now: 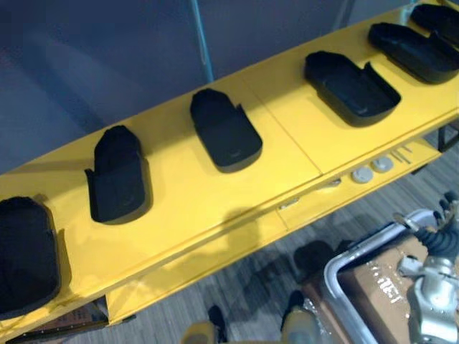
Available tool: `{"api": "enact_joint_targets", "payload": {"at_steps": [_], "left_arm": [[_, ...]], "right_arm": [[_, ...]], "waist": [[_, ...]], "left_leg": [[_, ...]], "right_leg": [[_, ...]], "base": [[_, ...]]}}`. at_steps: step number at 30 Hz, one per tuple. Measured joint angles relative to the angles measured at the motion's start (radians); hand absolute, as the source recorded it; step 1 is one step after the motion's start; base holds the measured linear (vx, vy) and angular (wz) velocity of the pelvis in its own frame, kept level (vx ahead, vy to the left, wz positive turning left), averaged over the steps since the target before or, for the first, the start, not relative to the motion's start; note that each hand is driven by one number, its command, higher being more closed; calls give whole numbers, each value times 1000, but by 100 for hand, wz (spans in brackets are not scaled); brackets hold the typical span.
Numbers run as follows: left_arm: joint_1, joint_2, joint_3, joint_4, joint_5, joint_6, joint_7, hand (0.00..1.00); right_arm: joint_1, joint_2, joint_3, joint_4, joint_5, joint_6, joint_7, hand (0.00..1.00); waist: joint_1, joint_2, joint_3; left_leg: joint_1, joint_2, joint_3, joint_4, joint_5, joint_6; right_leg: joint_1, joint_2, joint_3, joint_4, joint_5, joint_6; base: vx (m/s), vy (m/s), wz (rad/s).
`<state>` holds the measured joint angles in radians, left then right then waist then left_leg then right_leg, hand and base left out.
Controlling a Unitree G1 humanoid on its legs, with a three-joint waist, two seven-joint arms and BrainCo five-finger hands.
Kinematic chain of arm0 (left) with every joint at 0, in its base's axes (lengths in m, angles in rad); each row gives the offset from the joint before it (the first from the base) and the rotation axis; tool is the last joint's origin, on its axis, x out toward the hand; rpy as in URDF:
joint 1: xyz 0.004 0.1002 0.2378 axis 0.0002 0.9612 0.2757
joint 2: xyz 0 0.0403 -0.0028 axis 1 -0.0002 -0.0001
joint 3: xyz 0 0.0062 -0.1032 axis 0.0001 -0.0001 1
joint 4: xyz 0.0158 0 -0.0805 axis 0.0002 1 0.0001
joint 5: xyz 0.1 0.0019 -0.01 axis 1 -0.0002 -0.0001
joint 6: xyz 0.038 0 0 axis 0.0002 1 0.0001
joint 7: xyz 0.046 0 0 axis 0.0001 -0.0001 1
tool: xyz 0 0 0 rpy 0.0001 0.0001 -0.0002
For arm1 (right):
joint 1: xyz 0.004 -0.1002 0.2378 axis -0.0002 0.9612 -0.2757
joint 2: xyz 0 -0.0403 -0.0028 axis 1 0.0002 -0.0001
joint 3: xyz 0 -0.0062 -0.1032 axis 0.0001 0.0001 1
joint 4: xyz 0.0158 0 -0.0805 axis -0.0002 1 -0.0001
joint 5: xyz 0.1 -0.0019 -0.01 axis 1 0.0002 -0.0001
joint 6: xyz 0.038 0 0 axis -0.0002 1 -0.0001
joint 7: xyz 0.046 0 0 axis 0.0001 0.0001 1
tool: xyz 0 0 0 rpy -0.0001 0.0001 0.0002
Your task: Walk over and take plastic housings, then place them on the shelf
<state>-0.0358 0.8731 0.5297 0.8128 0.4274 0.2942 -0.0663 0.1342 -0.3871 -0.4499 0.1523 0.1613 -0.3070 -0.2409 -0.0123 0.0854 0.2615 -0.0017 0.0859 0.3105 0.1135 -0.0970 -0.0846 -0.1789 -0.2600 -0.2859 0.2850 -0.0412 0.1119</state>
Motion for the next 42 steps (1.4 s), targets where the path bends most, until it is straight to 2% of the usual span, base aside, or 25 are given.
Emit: {"api": "enact_joint_targets", "payload": {"at_steps": [5, 6, 8, 12, 17, 19, 22, 24, 25, 26, 28, 30, 31, 35, 37, 38, 40, 42], "left_arm": [[1, -47, 1, -8, -39, 5, 16, 100], [1, -67, 2, -8, -52, 9, 26, 0], [1, -83, 2, -8, -76, 10, 39, 0], [-5, -95, 8, -56, -108, 18, 106, 0], [-13, -96, 15, -89, -117, 63, 204, 0], [-15, -97, 20, -122, -140, 90, 270, 0], [-19, -103, 48, -173, -176, 106, 365, 0], [-42, -104, 79, -224, -235, 113, 493, 0], [-50, -104, 90, -234, -247, 107, 528, 0], [-62, -103, 108, -265, -275, 86, 592, 0], [-74, -103, 129, -344, -308, 9, 711, 0], [-75, -103, 134, -402, -313, -36, 762, 0], [-74, -103, 135, -454, -312, -81, 793, 0], [-62, -107, 135, -567, -312, -165, 836, 0], [-49, -172, 135, -708, -320, -244, 853, 0], [-38, -195, 135, -747, -324, -258, 855, 0], [2, -304, 135, -868, -344, -314, 863, 0], [36, -390, 134, -949, -344, -342, 863, 0]], "right_arm": [[-3, 0, -9, -4, 3, 0, 0, 0], [-2, 0, -14, -13, 3, 0, 0, 0], [-2, 0, -24, -17, 3, 0, 1, 0], [-3, 0, -35, -27, 14, 0, 3, 0], [-1, 2, -40, -29, 19, 0, 3, 0], [0, 11, -40, -36, 20, 0, 3, 0], [2, 41, -40, -74, 20, -3, 2, 0], [13, 68, -40, -122, 20, -30, -1, 0], [20, 74, -40, -138, 20, -39, -1, 0], [29, 81, -39, -167, 19, -52, -2, 0], [32, 86, -33, -207, 18, -99, -10, 0], [30, 86, -13, -237, 18, -128, -18, 0], [29, 87, 17, -253, 11, -154, -18, 0], [8, 87, 85, -265, 6, -172, 16, 0], [-8, 85, 118, -281, 5, -179, 61, 0], [-14, 85, 129, -290, 7, -179, 72, 0], [-61, 84, 184, -307, 33, -198, 125, 0], [-106, 85, 245, -307, 75, -198, 169, 0]], "waist": [[0, -4, 31], [-1, -5, 33], [-1, -9, 37], [-2, -24, 84], [-1, -27, 91], [-1, -28, 91], [0, -35, 95], [4, -39, 97], [4, -39, 97], [5, -40, 97], [9, -41, 95], [23, -41, 88], [27, -39, 66], [35, -39, -9], [39, -35, -52], [40, -32, -61], [43, -26, -83], [57, -29, -98]], "left_leg": [[-5, 1, 3, 11, -9, 1], [-24, 6, 4, 40, -24, 1], [-37, 7, 4, 58, -34, 2], [-51, 10, 2, 78, -40, 3], [-74, 18, 1, 120, -61, 4], [-86, 24, -1, 142, -73, 3], [-86, 26, -1, 143, -76, 2], [-83, 27, -5, 141, -76, 2], [-78, 28, -9, 141, -76, 2], [-63, 29, -13, 137, -76, 2], [-33, 28, -24, 117, -76, 1], [-16, 27, -22, 99, -75, -1], [-8, 28, -25, 84, -72, -3], [30, 28, -29, 48, -62, -6], [63, 30, -39, 28, -62, -7], [73, 28, -42, 23, -62, -7], [101, 24, -56, 12, -62, -7], [108, 25, -66, 12, -62, -7]], "right_leg": [[-8, 0, 8, 9, -3, 0], [-19, -1, 11, 18, -7, 0], [-29, -3, 15, 27, -9, 0], [-34, -5, 17, 39, -12, -1], [-50, -4, 18, 48, -14, -2], [-50, -3, 17, 51, -18, -2], [-49, -2, 17, 54, -20, -3], [-39, -1, 11, 51, -20, -3], [-30, 0, 7, 47, -20, -3], [-9, 1, 0, 37, -19, -3], [35, 4, -17, 14, -17, 0], [54, 10, -18, -9, -10, 6], [72, 16, -29, -39, -1, 9], [123, 31, -51, -105, 15, 15], [189, 36, -78, -158, 22, 22], [204, 37, -86, -170, 24, 24], [262, 39, -114, -209, 31, 30], [291, 43, -135, -231, 36, 31]], "base": [[-8, -1, -2], [-8, 1, -5], [-8, 0, -2], [0, 0, 0], [0, 0, 0], [0, 0, 0], [0, 0, 0], [4, -9, 5], [18, -4, 9], [25, -1, 11], [19, 0, 13], [17, 0, 1], [52, 3, 4], [131, 8, 8], [137, 11, 16], [119, 20, 24], [115, 34, 23], [78, 20, 30]]}}
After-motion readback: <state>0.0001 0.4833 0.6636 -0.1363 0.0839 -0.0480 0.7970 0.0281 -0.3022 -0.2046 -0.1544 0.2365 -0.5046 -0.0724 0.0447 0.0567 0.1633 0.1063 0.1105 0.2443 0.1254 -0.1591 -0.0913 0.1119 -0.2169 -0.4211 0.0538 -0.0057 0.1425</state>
